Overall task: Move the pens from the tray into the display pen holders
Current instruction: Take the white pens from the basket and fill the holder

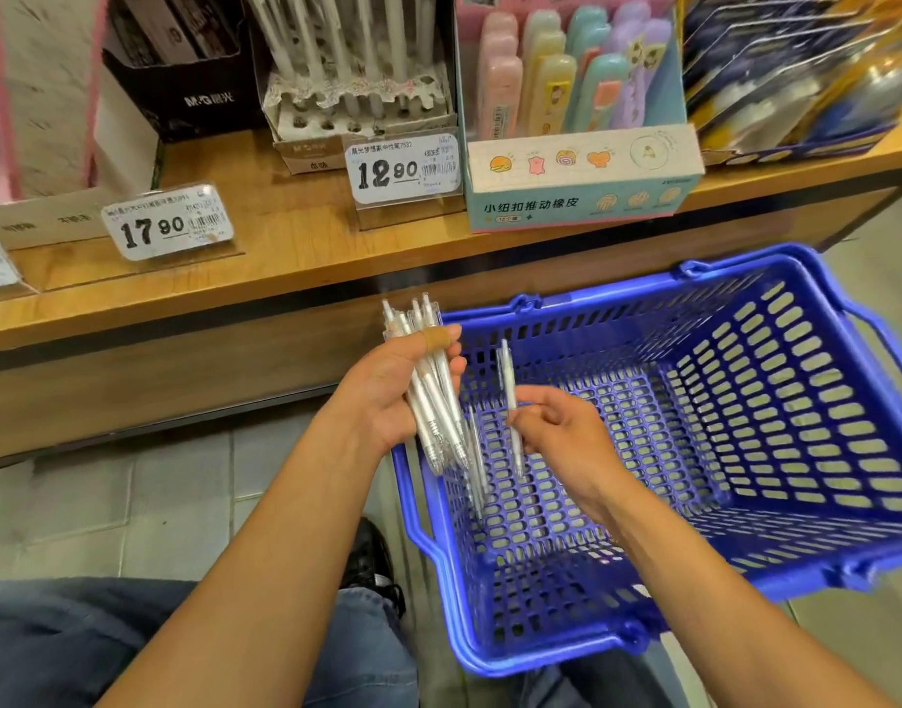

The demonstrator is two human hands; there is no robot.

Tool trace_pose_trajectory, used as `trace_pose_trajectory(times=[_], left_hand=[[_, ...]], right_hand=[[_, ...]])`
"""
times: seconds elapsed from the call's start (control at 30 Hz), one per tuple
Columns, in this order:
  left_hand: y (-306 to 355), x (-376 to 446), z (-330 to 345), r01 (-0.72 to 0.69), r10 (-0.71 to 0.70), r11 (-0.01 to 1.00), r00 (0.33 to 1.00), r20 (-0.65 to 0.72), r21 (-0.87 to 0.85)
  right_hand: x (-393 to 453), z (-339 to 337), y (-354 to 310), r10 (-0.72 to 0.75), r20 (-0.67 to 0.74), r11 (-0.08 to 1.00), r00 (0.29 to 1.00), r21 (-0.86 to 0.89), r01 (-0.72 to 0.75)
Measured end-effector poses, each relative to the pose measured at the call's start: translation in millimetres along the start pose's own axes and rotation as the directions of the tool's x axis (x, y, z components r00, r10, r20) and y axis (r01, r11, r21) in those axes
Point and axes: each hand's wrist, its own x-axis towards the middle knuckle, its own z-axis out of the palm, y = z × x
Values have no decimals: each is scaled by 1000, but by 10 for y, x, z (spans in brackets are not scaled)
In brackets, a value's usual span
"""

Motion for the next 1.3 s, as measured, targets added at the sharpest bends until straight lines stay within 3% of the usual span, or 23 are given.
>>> trace_pose_trajectory(times=[0.17, 0.33, 0.57, 0.63, 0.7, 0.77, 0.83, 0.93, 1.13, 1.3], left_hand=[[-26, -26, 35, 25, -27, 998, 999, 35, 57], [-62, -57, 75, 62, -63, 998, 996, 66, 21], [-57, 4, 16, 25, -26, 999, 1000, 9, 46], [-46, 13, 29, 15, -14, 998, 1000, -26, 64], [-36, 7, 24, 3, 3, 995, 998, -63, 104], [-13, -4, -1, -9, 15, 995, 998, -58, 103], [25, -7, -25, -18, 21, 998, 999, -50, 56], [57, -27, -39, -4, 2, 999, 999, -36, -51], [66, -47, -62, -12, 12, 998, 1000, 0, -55], [82, -46, -69, -13, 12, 998, 1000, -15, -62]], right_hand=[[-182, 235, -398, -133, 65, 988, 989, 85, 127], [-165, 398, -509, -196, 26, 976, 980, 103, 192], [31, 330, -473, -254, 122, 960, 959, 150, 236], [247, 247, -332, -201, 123, 970, 972, 161, 180], [516, 197, -32, -54, 77, 996, 996, 80, 48], [760, 190, 372, 109, 22, 985, 994, -135, -105], [939, 213, 740, 215, -43, 893, 976, -396, -214], [1026, 272, 1011, 239, -102, 709, 966, -661, -246], [993, 502, 1154, 267, -46, 670, 963, -709, -219], [1019, 568, 1149, 318, -112, 599, 942, -746, -291]])
